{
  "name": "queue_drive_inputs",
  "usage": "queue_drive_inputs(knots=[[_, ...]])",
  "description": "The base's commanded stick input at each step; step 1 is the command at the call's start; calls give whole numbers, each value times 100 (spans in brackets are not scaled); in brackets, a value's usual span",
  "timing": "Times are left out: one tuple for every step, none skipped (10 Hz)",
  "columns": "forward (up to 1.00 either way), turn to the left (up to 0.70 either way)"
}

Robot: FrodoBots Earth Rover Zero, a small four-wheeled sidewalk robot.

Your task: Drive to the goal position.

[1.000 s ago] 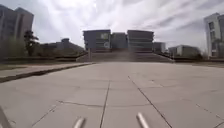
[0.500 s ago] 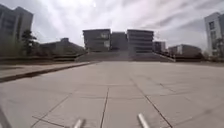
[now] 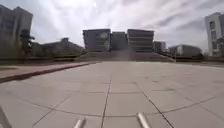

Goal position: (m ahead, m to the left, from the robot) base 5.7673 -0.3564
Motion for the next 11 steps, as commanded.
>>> queue_drive_inputs(knots=[[100,0],[100,0],[100,0],[100,0],[100,0],[100,0],[100,0],[100,0],[100,0],[100,0],[100,0]])
